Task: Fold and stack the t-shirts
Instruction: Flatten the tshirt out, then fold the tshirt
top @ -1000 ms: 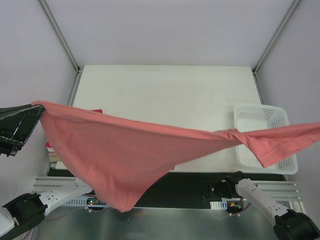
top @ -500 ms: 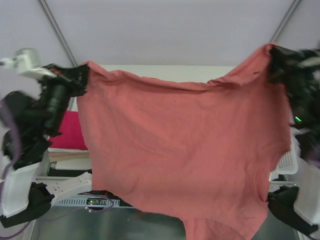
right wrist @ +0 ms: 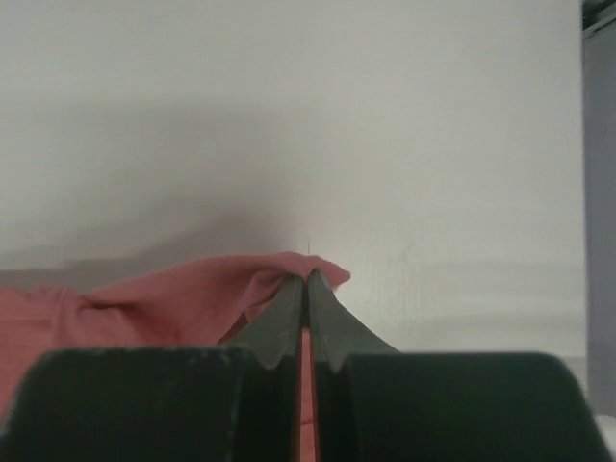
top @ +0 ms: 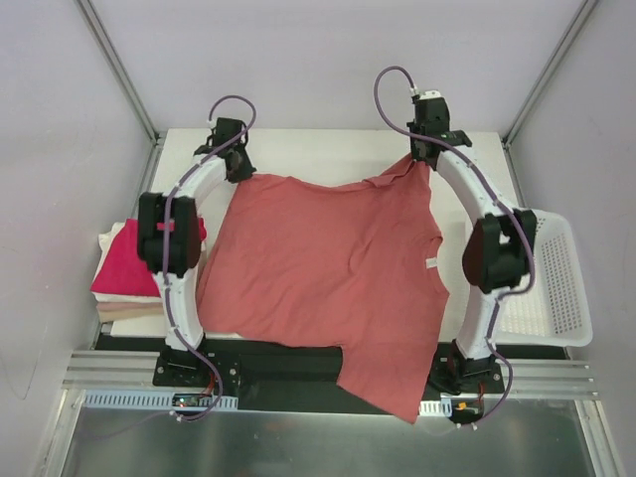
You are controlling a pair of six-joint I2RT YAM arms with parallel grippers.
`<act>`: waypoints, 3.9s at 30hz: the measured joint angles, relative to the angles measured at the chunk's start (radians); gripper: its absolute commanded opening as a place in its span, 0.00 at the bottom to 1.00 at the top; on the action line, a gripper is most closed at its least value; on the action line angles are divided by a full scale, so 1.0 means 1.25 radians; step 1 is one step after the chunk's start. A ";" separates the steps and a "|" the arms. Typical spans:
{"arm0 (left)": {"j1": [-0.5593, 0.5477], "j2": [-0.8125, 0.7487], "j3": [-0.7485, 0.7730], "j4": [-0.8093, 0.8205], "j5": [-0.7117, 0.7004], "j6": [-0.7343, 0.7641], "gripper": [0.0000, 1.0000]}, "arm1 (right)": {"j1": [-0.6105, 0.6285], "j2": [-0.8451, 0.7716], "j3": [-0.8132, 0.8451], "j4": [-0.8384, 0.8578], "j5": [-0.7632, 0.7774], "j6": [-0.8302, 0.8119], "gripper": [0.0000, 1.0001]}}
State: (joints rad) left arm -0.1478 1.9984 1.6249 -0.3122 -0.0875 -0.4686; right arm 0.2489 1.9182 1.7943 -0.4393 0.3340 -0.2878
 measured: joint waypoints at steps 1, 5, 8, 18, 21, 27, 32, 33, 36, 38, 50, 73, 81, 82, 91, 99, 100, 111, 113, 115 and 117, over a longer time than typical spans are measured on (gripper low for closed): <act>0.006 0.066 0.035 0.005 0.022 -0.001 0.00 | -0.004 0.060 0.037 0.000 -0.001 0.008 0.01; 0.020 0.219 0.126 0.009 0.085 -0.009 0.00 | -0.013 0.217 0.135 -0.010 -0.001 0.018 0.01; 0.028 0.231 0.157 0.017 0.105 -0.015 0.00 | -0.017 0.244 0.143 -0.023 -0.002 0.019 0.01; 0.030 0.124 0.009 0.065 0.112 -0.017 0.00 | -0.020 0.134 0.015 -0.033 -0.012 0.054 0.01; 0.030 0.046 -0.070 0.069 0.111 -0.017 0.00 | -0.020 0.045 -0.086 -0.046 -0.033 0.081 0.01; 0.031 -0.105 -0.172 0.087 0.099 -0.016 0.00 | -0.020 -0.129 -0.244 -0.079 -0.078 0.136 0.02; 0.042 -0.194 -0.259 0.100 0.077 -0.016 0.00 | -0.014 -0.235 -0.338 -0.121 -0.091 0.174 0.03; 0.048 -0.210 -0.279 0.099 0.074 -0.016 0.00 | -0.012 -0.253 -0.352 -0.136 -0.089 0.181 0.04; 0.062 -0.244 -0.322 0.096 0.069 -0.016 0.00 | -0.005 -0.298 -0.374 -0.178 -0.081 0.198 0.05; 0.066 -0.266 -0.348 0.096 0.069 -0.016 0.00 | 0.001 -0.330 -0.383 -0.205 -0.077 0.204 0.06; 0.067 -0.366 -0.451 0.090 0.061 -0.015 0.00 | 0.081 -0.496 -0.502 -0.338 -0.055 0.260 0.12; 0.059 -0.497 -0.479 0.002 0.126 -0.012 0.99 | 0.279 -0.494 -0.593 -0.363 -0.015 0.294 0.84; -0.047 -0.664 -0.632 0.009 0.149 -0.072 0.99 | 0.358 -0.345 -0.570 -0.207 -0.169 0.258 0.59; -0.056 -0.685 -0.657 0.008 0.149 -0.082 0.99 | 0.364 -0.299 -0.558 -0.193 -0.173 0.261 0.56; -0.064 -0.918 -0.882 -0.030 0.144 -0.172 0.99 | 0.368 -0.113 -0.496 -0.166 -0.123 0.293 0.38; -0.064 -0.977 -0.895 -0.038 0.128 -0.183 0.99 | 0.368 -0.052 -0.458 -0.155 -0.092 0.313 0.19; -0.064 -0.977 -0.895 -0.042 0.124 -0.183 0.99 | 0.368 -0.050 -0.458 -0.156 -0.084 0.317 0.14; -0.064 -0.992 -0.895 -0.076 0.103 -0.183 0.99 | 0.370 -0.065 -0.457 -0.180 -0.075 0.332 0.02; -0.064 -0.999 -0.895 -0.077 0.102 -0.183 1.00 | 0.374 -0.085 -0.457 -0.197 -0.096 0.332 0.03; -0.064 -1.003 -0.895 -0.077 0.102 -0.183 0.99 | 0.381 -0.110 -0.457 -0.218 -0.124 0.332 0.04; -0.064 -1.004 -0.895 -0.077 0.102 -0.183 0.99 | 0.390 -0.134 -0.451 -0.240 -0.148 0.332 0.04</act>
State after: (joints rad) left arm -0.2283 0.7433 0.5056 -0.4084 0.0402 -0.6975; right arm 0.7364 1.7508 1.2301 -0.7391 0.1486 0.1276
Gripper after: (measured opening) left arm 0.993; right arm 0.037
